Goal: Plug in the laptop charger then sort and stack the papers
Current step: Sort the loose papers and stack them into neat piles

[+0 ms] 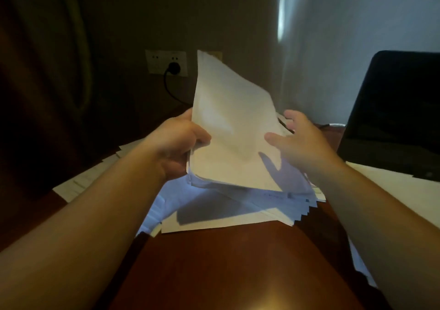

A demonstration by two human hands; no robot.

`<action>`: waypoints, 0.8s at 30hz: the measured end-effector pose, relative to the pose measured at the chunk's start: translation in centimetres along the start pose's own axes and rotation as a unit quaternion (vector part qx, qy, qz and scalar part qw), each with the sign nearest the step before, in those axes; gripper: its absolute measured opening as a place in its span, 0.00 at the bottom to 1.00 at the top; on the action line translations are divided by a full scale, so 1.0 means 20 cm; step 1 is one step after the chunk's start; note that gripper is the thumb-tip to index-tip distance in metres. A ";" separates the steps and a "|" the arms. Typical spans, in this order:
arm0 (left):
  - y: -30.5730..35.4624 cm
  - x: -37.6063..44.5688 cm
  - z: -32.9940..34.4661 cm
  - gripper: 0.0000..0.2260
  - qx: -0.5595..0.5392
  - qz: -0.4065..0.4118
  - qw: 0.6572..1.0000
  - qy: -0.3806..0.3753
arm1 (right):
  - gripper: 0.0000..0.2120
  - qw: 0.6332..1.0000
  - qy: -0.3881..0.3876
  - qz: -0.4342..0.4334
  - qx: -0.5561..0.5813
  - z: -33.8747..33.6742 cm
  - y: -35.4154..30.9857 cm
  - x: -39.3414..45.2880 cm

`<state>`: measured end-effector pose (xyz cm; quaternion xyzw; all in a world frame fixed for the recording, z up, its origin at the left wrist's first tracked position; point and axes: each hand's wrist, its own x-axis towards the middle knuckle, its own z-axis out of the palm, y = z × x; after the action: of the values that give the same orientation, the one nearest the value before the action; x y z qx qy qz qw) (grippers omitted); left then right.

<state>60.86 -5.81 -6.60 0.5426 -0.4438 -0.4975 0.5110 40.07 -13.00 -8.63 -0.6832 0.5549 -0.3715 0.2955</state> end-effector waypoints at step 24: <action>0.03 -0.30 -0.02 0.15 0.034 0.168 0.970 0.173 | 0.16 0.952 -0.057 -0.029 0.299 -0.16 -0.31 -0.20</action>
<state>60.70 0.06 -5.45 0.5550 -0.4500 -0.2880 0.6375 40.27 -7.69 -2.48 -0.5995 0.3807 -0.4890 0.5065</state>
